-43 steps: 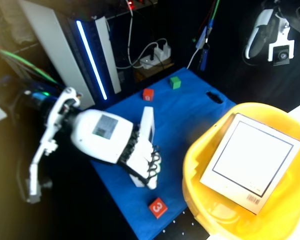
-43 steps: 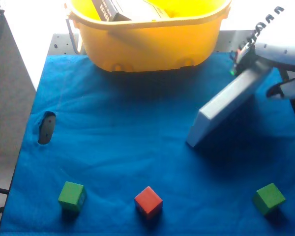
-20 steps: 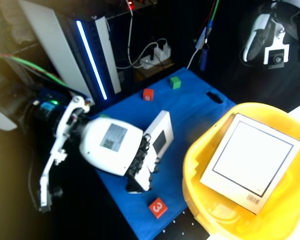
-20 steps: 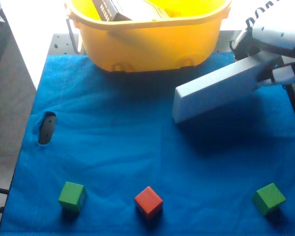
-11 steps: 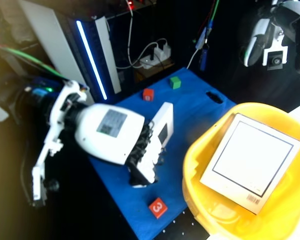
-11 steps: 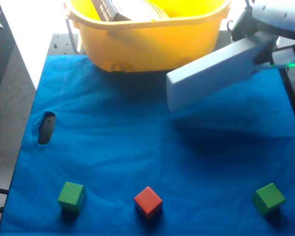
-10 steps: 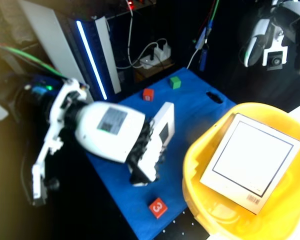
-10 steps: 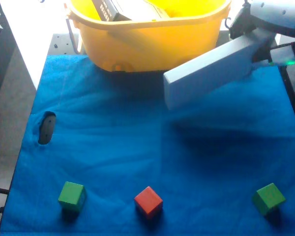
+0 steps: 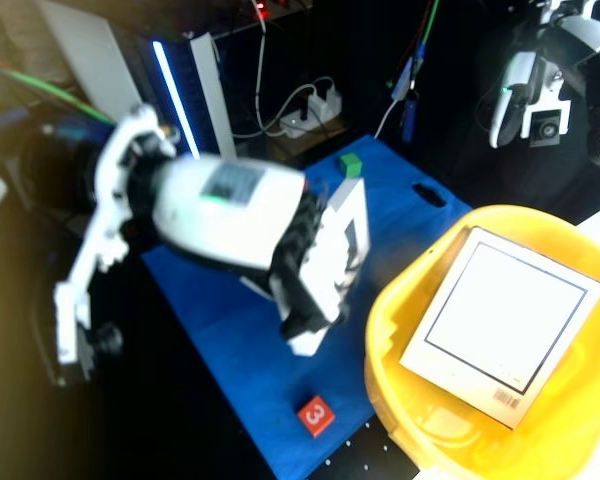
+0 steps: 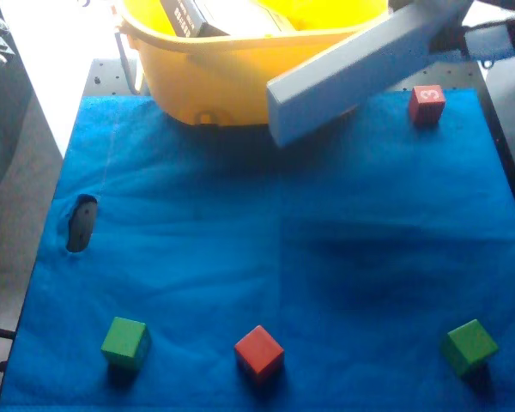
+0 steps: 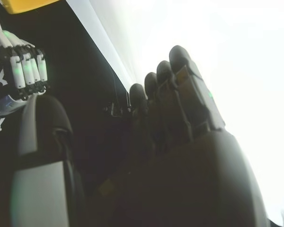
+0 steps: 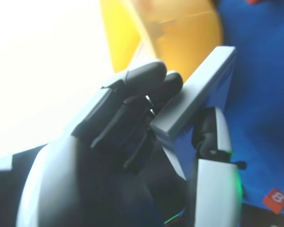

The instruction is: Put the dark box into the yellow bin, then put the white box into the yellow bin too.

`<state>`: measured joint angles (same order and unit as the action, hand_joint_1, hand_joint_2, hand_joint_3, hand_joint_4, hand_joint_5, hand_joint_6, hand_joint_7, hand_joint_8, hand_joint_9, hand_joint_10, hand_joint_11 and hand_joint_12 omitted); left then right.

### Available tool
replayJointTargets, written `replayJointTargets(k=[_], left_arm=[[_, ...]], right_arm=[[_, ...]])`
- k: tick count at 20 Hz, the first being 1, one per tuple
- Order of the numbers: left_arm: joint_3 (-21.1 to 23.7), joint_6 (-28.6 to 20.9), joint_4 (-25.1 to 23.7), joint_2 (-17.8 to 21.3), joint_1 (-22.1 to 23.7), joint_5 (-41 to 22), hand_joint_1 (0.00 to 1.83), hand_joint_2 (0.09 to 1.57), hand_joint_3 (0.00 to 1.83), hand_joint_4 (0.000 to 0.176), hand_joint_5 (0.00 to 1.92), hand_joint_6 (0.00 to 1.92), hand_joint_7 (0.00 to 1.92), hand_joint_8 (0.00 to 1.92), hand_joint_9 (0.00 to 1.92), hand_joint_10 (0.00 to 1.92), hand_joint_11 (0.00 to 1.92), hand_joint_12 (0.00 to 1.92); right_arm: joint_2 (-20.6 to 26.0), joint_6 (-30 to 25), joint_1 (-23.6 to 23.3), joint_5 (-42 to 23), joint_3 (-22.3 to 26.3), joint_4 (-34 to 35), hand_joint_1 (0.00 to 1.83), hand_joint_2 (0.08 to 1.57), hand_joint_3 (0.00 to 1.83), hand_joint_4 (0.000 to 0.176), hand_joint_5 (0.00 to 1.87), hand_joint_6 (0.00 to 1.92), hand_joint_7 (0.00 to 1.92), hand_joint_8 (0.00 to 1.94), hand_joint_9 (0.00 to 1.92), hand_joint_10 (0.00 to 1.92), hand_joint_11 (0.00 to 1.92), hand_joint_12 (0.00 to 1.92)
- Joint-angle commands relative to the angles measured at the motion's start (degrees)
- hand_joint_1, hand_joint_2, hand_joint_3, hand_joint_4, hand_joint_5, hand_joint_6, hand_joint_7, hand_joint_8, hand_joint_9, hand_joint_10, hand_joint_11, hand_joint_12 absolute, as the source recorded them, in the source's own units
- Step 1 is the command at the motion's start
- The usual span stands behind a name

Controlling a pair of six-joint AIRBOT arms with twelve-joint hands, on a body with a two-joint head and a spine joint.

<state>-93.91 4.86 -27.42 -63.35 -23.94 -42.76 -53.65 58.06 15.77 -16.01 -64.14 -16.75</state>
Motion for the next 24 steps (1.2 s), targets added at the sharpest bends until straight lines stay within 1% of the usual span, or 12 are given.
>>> replayJointTargets(k=[1,2,3,7,8,11,14,15,16,18,21,24], left_arm=[[-0.41,-0.23,3.22,0.12,0.22,-5.5,1.07,0.99,0.0,0.0,0.47,0.0,0.43,0.01,0.43,0.01,0.43,0.02],[-0.42,-0.23,3.22,0.12,0.18,-5.49,1.05,1.0,0.01,0.0,0.45,0.0,0.43,0.0,0.42,0.01,0.41,0.02],[-0.44,-0.24,3.22,0.1,-0.04,-5.47,1.06,0.99,0.0,0.0,0.47,0.01,0.45,0.01,0.43,0.01,0.41,0.02],[-0.5,-0.26,3.45,0.02,-0.6,-5.37,1.06,0.97,0.0,0.0,0.49,0.01,0.46,0.01,0.43,0.0,0.41,0.02],[-0.64,-0.26,3.49,-0.13,-0.75,-5.34,1.05,0.97,0.0,0.0,0.48,0.01,0.45,0.0,0.42,0.0,0.4,0.01],[-1.19,-0.26,3.5,-0.78,-1.13,-5.2,1.04,0.96,0.0,0.0,0.48,0.0,0.46,0.0,0.43,0.0,0.42,0.02],[-1.59,-0.26,3.5,-1.21,-1.45,-5.02,1.0,0.99,0.01,0.004,0.45,0.0,0.42,0.0,0.4,0.0,0.38,0.0],[-1.74,-0.26,3.5,-1.37,-1.58,-5.01,0.99,0.99,0.01,0.01,0.44,0.0,0.41,0.0,0.4,0.0,0.39,0.01],[-1.85,-0.26,3.5,-1.51,-1.72,-5.01,0.99,0.98,0.0,0.003,0.46,0.01,0.43,0.01,0.41,0.01,0.42,0.02],[-1.96,-0.26,3.5,-1.71,-1.92,-5.03,1.01,0.96,0.0,0.003,0.46,0.01,0.43,0.01,0.41,0.0,0.43,0.02],[-1.94,-0.26,3.5,-1.82,-1.94,-5.14,1.02,0.94,0.0,0.0,0.48,0.01,0.45,0.01,0.44,0.01,0.43,0.02],[-1.9,-0.3,3.53,-1.84,-1.96,-5.29,1.04,0.98,0.01,0.0,0.38,0.0,0.38,0.0,0.37,0.0,0.4,0.01]], right_arm=[[0.08,0.2,-1.76,-6.26,0.16,-0.3,1.27,1.07,0.0,0.0,1.0,0.8,1.16,0.87,1.15,0.79,0.95,1.33],[0.08,0.2,-2.17,-6.27,0.15,-0.41,1.27,1.07,0.0,0.0,1.01,0.78,1.17,0.86,1.14,0.81,0.94,1.35],[0.08,0.2,-3.55,-6.27,0.13,-0.79,1.26,1.08,0.0,0.0,0.98,0.83,1.13,0.91,1.11,0.76,0.91,1.26],[0.27,0.18,-6.69,-6.28,0.14,-2.03,1.25,1.11,0.0,0.0,0.92,0.93,1.06,1.03,1.06,0.8,0.86,1.27],[0.27,0.18,-7.22,-6.28,0.13,-2.19,1.25,1.11,0.0,0.0,0.96,0.86,1.05,1.05,1.05,0.82,0.85,1.34],[0.27,0.18,-8.69,-6.16,0.08,-2.29,1.25,1.09,0.0,0.0,1.03,0.75,1.07,1.0,1.04,0.76,0.82,1.35],[0.27,0.19,-9.5,-5.93,-0.31,-2.35,1.25,1.09,0.0,0.0,0.99,0.87,1.12,0.88,1.12,0.67,0.89,1.28],[0.27,0.2,-9.79,-5.89,-0.47,-2.44,1.25,1.09,0.0,0.0,0.99,0.82,1.08,0.98,1.09,0.77,0.89,1.35],[0.26,0.21,-10.17,-5.85,-0.66,-2.57,1.25,1.09,0.0,0.0,0.95,0.91,1.12,0.89,1.13,0.65,0.91,1.28],[0.25,0.23,-10.96,-5.77,-1.13,-2.85,1.25,1.1,0.0,0.0,0.91,1.01,1.13,0.83,1.21,0.41,0.93,1.21],[0.22,0.28,-12.65,-5.47,-1.88,-2.89,1.25,1.11,0.0,0.0,0.89,1.01,1.12,0.89,1.27,0.36,0.96,1.17],[0.22,1.14,-14.72,-4.58,-2.36,-2.89,1.25,1.1,0.0,0.0,0.9,1.0,1.12,0.88,1.28,0.39,0.97,1.23]])
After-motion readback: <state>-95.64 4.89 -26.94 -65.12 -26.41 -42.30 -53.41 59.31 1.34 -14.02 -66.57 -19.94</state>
